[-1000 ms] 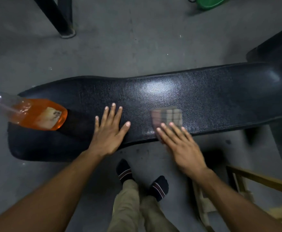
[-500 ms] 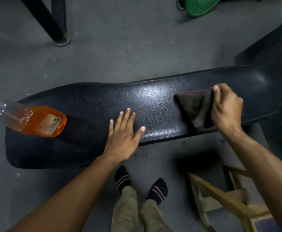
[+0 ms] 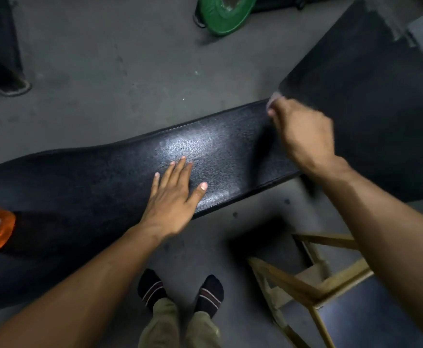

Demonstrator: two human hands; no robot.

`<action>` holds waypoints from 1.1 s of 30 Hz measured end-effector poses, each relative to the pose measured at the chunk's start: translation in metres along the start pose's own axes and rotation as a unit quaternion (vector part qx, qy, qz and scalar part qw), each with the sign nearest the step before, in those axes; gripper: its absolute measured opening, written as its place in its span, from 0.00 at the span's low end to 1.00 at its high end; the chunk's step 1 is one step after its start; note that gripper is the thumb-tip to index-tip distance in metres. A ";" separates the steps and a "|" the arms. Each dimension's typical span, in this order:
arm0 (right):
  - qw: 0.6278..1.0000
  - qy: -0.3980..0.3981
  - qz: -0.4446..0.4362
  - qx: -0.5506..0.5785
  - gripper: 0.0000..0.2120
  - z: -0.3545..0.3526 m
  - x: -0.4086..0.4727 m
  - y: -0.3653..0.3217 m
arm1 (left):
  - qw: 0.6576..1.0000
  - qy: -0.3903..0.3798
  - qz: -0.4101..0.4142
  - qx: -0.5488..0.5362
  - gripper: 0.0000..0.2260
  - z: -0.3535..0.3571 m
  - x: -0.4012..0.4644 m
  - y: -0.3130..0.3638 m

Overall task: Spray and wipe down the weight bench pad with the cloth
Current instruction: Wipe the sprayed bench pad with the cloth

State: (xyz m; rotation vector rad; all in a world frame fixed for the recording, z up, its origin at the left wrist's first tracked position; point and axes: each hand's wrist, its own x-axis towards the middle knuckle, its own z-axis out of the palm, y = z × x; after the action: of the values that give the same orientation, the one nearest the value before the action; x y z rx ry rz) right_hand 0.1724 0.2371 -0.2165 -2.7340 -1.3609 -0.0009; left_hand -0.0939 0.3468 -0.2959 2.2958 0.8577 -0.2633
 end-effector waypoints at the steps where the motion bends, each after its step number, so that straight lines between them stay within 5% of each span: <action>1: 0.999 -0.050 -0.019 -0.003 0.14 0.011 -0.004 -0.002 | 1.000 -0.003 0.001 0.002 0.32 0.002 0.003 0.002; 4: 0.976 -0.219 -0.011 -0.008 0.13 0.047 -0.025 -0.008 | 1.000 -0.010 0.001 0.015 0.33 0.007 0.007 0.007; 6: 0.967 -0.254 0.006 0.012 0.13 0.067 -0.044 -0.012 | 1.000 -0.019 0.000 0.024 0.33 0.010 0.008 0.006; 17: 0.983 -0.125 0.026 0.131 0.21 0.085 -0.116 -0.042 | 0.998 -0.060 -0.003 0.037 0.33 0.017 -0.013 -0.024; 33: 0.910 -0.219 -0.142 0.323 0.22 0.041 -0.129 -0.248 | 0.985 0.076 -0.132 -0.079 0.42 -0.017 -0.174 -0.125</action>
State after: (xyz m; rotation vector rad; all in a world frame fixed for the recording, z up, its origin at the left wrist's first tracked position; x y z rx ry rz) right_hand -0.1047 0.2866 -0.2429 -2.0244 -1.4877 0.9164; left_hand -0.3083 0.3397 -0.2792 2.0749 1.2189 -0.1297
